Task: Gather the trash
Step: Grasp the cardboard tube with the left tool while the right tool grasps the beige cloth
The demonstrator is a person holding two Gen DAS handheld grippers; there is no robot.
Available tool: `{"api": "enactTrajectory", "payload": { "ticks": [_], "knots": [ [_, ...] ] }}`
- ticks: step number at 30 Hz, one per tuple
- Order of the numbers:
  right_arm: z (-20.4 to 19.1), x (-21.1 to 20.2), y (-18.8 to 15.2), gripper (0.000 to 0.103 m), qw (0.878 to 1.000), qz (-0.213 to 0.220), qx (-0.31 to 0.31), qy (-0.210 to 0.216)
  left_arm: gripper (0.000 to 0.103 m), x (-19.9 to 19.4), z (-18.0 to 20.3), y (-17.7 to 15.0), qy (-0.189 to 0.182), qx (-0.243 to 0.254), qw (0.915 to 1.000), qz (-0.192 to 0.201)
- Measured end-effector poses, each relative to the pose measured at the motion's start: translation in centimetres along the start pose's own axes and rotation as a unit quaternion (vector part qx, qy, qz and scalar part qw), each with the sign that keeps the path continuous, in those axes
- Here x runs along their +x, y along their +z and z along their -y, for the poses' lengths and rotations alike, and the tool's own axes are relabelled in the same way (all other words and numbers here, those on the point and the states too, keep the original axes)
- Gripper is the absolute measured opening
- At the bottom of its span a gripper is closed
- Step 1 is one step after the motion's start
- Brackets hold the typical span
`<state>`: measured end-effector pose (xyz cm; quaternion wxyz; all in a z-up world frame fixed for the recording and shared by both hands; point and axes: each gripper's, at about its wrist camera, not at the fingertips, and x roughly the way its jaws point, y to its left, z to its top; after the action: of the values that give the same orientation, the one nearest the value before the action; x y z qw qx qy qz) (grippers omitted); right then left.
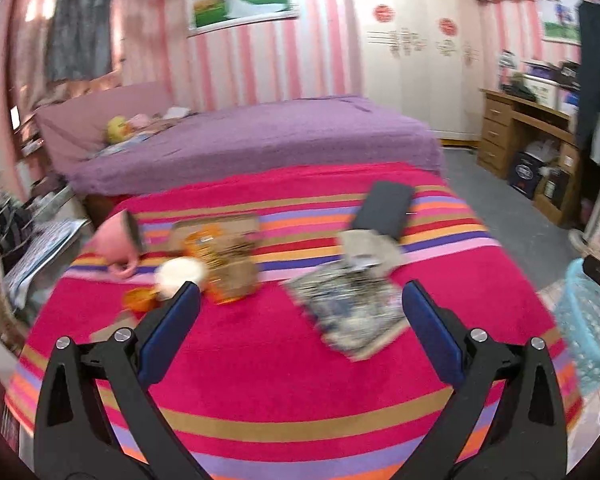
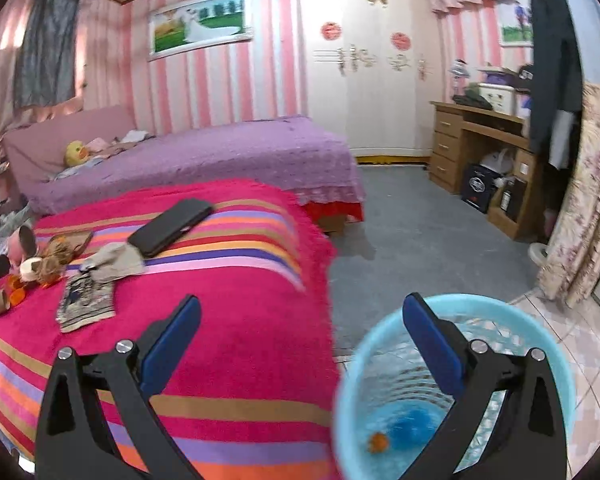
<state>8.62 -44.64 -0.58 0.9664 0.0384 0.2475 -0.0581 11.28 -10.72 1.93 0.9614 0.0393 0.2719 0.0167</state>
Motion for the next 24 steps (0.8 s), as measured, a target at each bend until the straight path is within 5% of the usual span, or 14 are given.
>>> {"api": "enactTrajectory", "payload": {
  "ticks": [7, 17, 24],
  "knots": [
    [-5.6, 1.5, 0.3, 0.098, 1.0, -0.003, -0.015, 0.023, 0.097, 1.4, -6.5, -1.0, 0.061, -0.02, 0.9979, -0.012],
    [-11.4, 3.3, -0.7, 0.098, 0.998, -0.025, -0.058, 0.027, 0.097, 3.8, -13.3, -3.3, 0.084, -0.053, 0.9938, -0.051],
    [-13.5, 4.7, -0.8, 0.098, 0.996, -0.044, -0.069, 0.029, 0.097, 7.4, -16.6, -5.1, 0.078, -0.106, 0.9845, -0.115]
  ]
}}
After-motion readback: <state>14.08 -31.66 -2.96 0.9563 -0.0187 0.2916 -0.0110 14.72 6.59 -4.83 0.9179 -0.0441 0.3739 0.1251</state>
